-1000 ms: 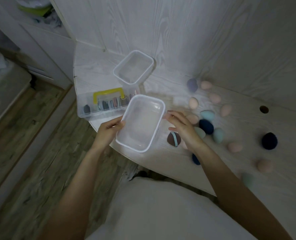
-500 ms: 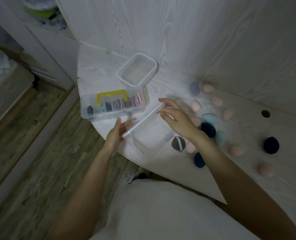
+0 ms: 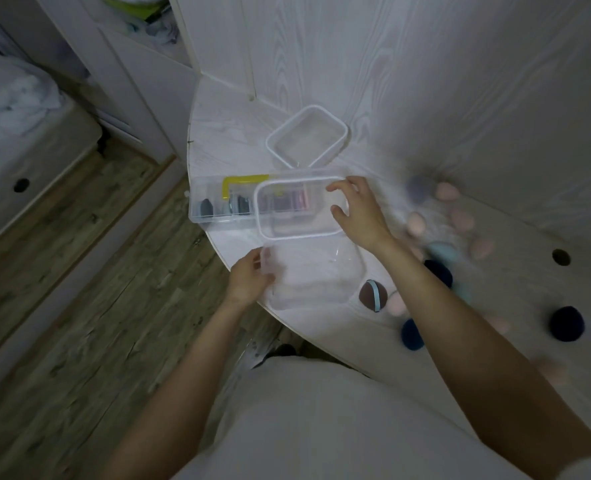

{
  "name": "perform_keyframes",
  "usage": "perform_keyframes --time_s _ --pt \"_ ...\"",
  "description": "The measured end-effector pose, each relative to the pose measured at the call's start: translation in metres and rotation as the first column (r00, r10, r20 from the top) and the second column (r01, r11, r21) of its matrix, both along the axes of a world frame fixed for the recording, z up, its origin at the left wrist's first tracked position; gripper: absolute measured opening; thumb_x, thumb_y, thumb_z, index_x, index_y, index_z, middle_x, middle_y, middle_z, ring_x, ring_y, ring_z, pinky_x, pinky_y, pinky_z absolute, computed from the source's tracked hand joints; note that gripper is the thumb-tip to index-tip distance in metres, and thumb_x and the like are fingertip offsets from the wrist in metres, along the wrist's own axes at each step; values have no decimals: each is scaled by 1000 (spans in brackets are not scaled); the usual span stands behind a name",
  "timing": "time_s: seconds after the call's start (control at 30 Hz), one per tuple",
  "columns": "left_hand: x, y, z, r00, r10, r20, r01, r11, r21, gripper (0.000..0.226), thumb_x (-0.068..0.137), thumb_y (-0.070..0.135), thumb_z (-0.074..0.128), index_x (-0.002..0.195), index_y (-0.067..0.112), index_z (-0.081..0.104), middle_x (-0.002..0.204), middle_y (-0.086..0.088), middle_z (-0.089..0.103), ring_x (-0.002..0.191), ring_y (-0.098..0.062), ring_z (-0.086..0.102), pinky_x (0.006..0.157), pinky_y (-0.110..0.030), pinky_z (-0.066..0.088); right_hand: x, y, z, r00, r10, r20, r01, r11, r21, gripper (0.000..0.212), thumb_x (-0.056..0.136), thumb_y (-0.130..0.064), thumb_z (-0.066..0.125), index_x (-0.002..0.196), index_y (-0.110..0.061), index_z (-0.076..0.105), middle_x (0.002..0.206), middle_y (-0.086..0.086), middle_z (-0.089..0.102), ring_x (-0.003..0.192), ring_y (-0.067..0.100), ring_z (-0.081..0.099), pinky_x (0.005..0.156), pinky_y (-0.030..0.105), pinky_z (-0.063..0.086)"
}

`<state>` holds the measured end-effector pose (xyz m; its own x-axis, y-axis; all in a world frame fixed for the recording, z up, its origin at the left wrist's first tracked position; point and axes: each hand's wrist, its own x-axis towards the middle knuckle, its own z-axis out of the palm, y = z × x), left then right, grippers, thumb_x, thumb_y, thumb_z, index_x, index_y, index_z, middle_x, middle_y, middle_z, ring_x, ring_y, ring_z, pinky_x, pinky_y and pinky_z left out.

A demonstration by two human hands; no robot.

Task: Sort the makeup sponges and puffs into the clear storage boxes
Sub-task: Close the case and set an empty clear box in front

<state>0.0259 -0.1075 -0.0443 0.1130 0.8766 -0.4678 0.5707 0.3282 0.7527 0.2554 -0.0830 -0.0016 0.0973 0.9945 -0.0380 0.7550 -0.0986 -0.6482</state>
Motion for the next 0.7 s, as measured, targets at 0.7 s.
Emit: perform_keyframes --time_s 0.7 --pt "6 -5 -8 978 164 126 -171 984 42 54 83 22 68 131 16 45 132 -2 52 118 -18 50 95 -30 42 2 -35 -17 996 -80 -25 76 987 -142 50 93 -18 52 140 -29 37 154 6 14 138 25 23 108 33 30"
